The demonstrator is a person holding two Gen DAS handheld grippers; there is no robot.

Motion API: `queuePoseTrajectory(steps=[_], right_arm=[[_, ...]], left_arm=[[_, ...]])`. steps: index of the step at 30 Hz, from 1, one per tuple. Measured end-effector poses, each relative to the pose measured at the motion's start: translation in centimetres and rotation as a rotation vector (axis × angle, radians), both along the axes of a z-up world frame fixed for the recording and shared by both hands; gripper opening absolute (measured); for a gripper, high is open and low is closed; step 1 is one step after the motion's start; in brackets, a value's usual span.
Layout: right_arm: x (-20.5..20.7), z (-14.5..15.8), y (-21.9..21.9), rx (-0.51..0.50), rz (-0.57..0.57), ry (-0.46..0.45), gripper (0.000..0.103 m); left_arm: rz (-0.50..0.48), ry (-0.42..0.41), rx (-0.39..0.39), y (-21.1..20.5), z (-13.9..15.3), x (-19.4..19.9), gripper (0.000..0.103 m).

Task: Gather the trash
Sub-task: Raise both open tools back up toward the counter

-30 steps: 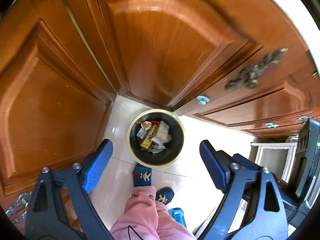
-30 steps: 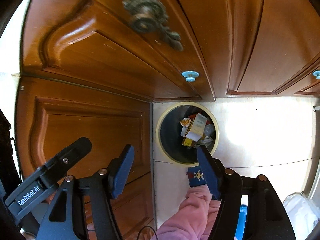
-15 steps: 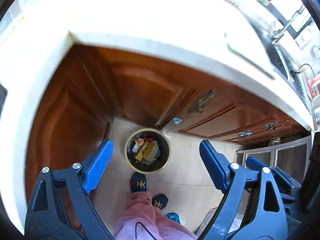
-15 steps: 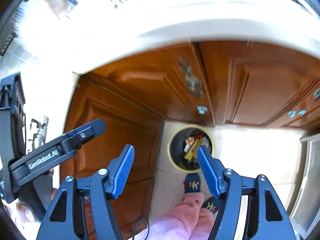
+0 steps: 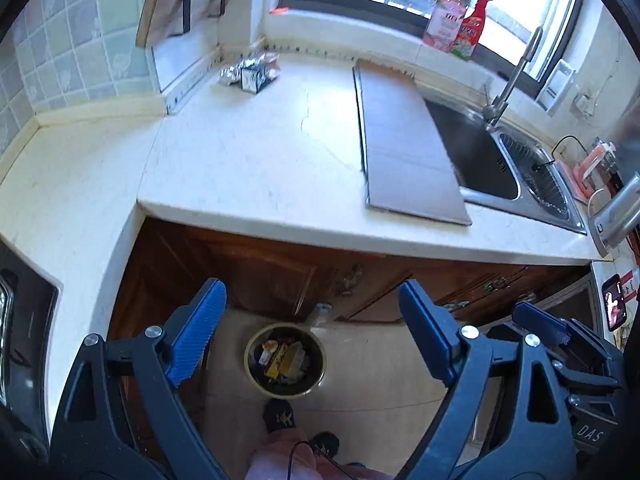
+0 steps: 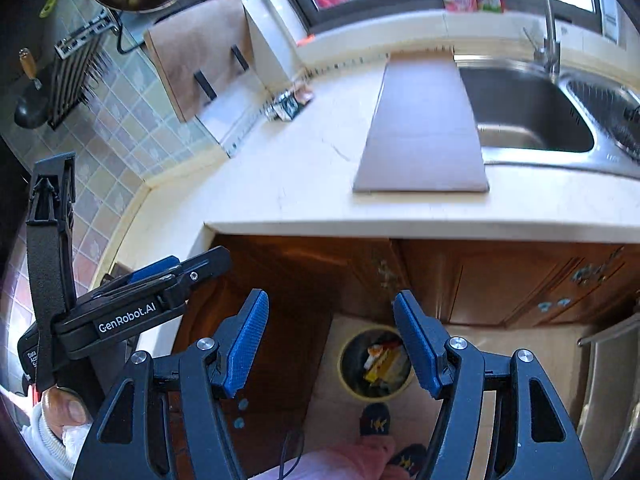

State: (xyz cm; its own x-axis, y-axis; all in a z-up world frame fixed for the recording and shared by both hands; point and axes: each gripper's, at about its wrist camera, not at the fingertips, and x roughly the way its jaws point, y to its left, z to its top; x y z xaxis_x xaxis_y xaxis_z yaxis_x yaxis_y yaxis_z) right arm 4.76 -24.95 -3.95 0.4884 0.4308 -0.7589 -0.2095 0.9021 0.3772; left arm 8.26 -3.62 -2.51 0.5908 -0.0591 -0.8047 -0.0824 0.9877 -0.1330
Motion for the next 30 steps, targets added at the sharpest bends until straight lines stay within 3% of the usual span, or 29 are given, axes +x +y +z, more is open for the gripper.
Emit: queuePoseTrajectory(steps=[12, 30], right_arm=[[1.7, 4.3, 1.8, -0.019, -0.057, -0.094, 0.067], [11.0, 3.9, 8.2, -0.038, -0.095, -0.105, 0.067]], left_arm=[[-0.033, -0.062, 0.009, 3.2, 1.5, 2.2, 0.086], [0.025, -0.092, 0.006, 9.5, 0.5, 7.8, 0.086]])
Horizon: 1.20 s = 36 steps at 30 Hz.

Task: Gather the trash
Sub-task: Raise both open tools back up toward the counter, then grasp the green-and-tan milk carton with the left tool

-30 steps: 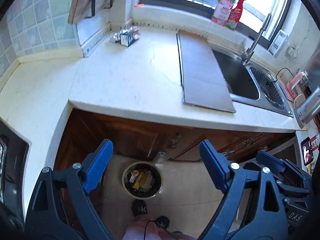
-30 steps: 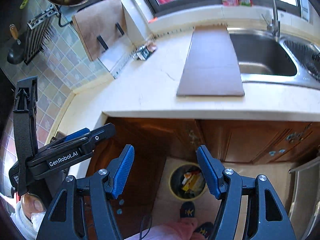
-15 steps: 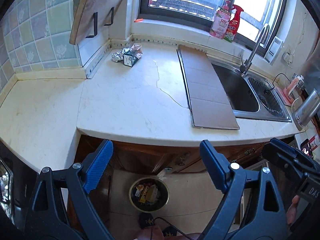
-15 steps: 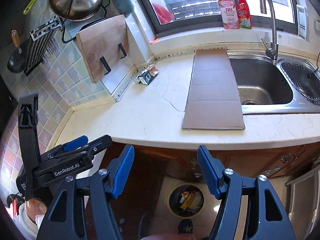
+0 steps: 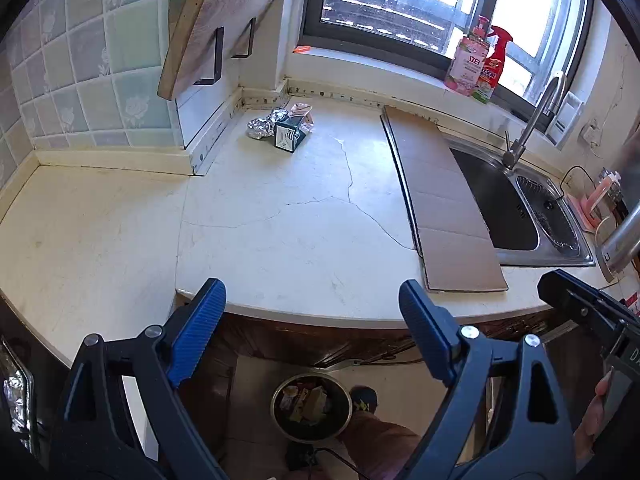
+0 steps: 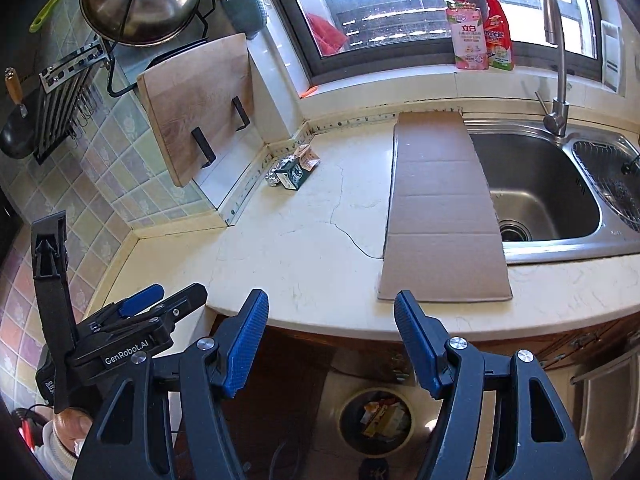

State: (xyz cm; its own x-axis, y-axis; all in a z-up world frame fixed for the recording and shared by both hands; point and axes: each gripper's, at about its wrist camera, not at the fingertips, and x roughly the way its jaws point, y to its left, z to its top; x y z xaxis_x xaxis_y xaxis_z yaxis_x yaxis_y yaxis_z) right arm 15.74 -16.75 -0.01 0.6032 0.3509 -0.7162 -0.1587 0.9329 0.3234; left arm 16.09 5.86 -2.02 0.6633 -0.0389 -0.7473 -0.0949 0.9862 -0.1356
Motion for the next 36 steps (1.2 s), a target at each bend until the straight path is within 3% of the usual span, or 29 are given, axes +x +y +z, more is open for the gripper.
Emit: queuePoseTrajectory(steps=[16, 29, 36], right_arm=[[16.4, -3.9, 4.6, 0.037, 0.161, 0.064, 0.067], [33.1, -6.9, 2.0, 0.082, 0.166, 0.081, 0.067], [40.0, -9.7, 1.6, 0.140, 0.185, 0.123, 0.067]], left_arm=[[0.112, 0.043, 0.103, 2.3, -2.0, 11.0, 0.086], [0.084, 0.049, 0.132, 1.1, -4.1, 28.5, 0.083], [0.102, 0.151, 0.100, 3.7, -7.7, 36.0, 0.083]])
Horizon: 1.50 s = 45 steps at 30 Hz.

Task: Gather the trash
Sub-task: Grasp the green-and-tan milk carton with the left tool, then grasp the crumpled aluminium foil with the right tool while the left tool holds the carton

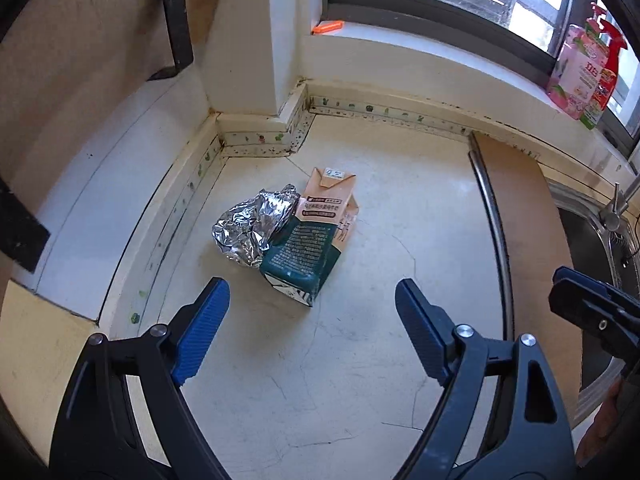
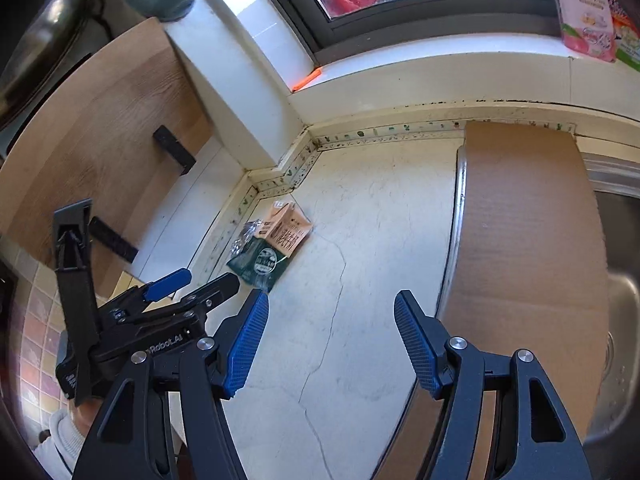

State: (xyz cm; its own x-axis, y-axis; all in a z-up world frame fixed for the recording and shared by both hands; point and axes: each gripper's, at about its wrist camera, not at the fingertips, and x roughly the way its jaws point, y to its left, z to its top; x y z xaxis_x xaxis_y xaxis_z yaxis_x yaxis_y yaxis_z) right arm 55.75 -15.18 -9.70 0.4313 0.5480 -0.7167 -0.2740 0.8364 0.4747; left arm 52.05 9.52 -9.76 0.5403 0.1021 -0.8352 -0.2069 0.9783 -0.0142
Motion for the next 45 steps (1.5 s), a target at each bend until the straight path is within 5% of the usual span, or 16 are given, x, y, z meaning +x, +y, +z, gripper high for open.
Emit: queuePoseTrajectory(steps=[13, 23, 25, 27, 30, 37, 45], right_arm=[[3.8, -5.4, 1.4, 0.039, 0.073, 0.081, 0.067], [4.4, -6.6, 2.2, 0.038, 0.109, 0.095, 0.066], [4.4, -6.7, 2.3, 0.039, 0.113, 0.094, 0.066], [4.4, -6.6, 2.3, 0.040, 0.114, 0.093, 0.066], [4.3, -6.4, 2.5, 0.041, 0.120, 0.093, 0.066], [4.5, -5.4, 4.1, 0.060, 0.145, 0.078, 0.066], [5.6, -4.2, 8.3, 0.069, 0.199, 0.051, 0.067]], left_arm=[[0.004, 0.087, -0.129, 2.9, -5.6, 3.4, 0.082], [0.012, 0.071, -0.147, 2.6, -6.5, 4.3, 0.075], [0.018, 0.060, -0.136, 2.4, -6.5, 4.4, 0.069], [0.017, 0.055, -0.131, 2.1, -6.4, 4.3, 0.045], [0.026, 0.032, -0.154, 1.8, -5.9, 3.6, 0.036], [0.090, -0.019, -0.096, 1.4, -3.5, 0.1, 0.035], [0.191, -0.062, 0.070, 1.3, -1.6, -7.3, 0.035]])
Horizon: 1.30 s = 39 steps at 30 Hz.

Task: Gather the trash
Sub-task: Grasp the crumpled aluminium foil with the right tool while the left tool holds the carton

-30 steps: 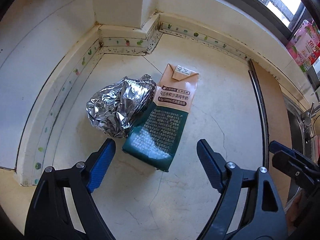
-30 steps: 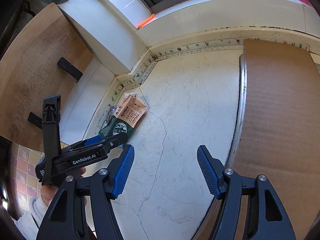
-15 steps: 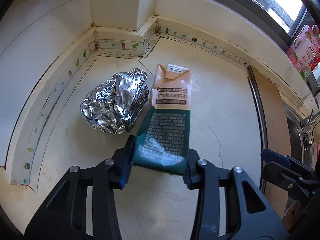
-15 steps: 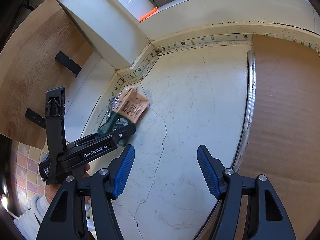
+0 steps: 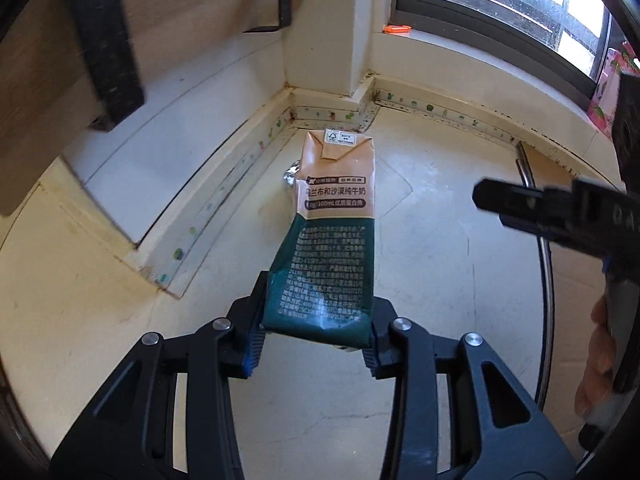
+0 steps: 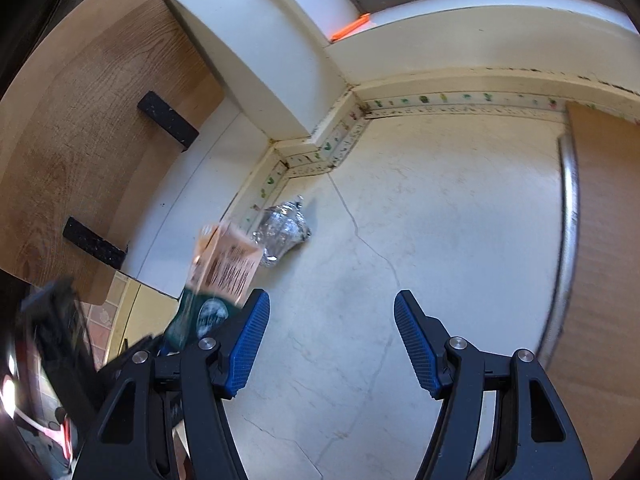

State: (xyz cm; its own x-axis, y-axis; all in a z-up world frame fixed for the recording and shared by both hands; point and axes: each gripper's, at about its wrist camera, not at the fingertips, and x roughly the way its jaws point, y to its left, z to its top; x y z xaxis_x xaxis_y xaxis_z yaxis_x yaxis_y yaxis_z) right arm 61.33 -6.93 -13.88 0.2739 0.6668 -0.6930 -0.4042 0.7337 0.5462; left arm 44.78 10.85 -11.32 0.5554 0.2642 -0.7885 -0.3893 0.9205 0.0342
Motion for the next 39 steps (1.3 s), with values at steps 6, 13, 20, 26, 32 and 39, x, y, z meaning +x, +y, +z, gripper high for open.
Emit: queuePoseTrajectory(steps=[6, 13, 20, 26, 32, 39], right_arm=[[2.1, 0.0, 3.6, 0.021, 0.016, -0.003, 0.067], [4.5, -2.0, 8.7, 0.036, 0.037, 0.075, 0.067], [5.3, -3.6, 12.3, 0.024, 0.024, 0.139, 0.067], [6.0, -4.3, 13.2, 0.008, -0.004, 0.149, 0.045], [5.1, -4.2, 11.8, -0.008, -0.019, 0.139, 0.038], [0.8, -2.8, 7.8, -0.019, -0.053, 0.135, 0.038]], left_arm=[[0.140, -0.013, 0.046, 1.3, 0.1, -5.1, 0.035], [0.351, -0.048, 0.056, 4.5, 0.4, -9.3, 0.035], [0.491, -0.060, 0.049, 6.8, 0.8, -12.7, 0.035], [0.523, -0.049, 0.044, 7.5, 0.6, -13.4, 0.035], [0.489, -0.051, 0.049, 7.2, 1.6, -13.9, 0.035], [0.387, -0.060, 0.031, 5.3, 3.4, -16.2, 0.034]])
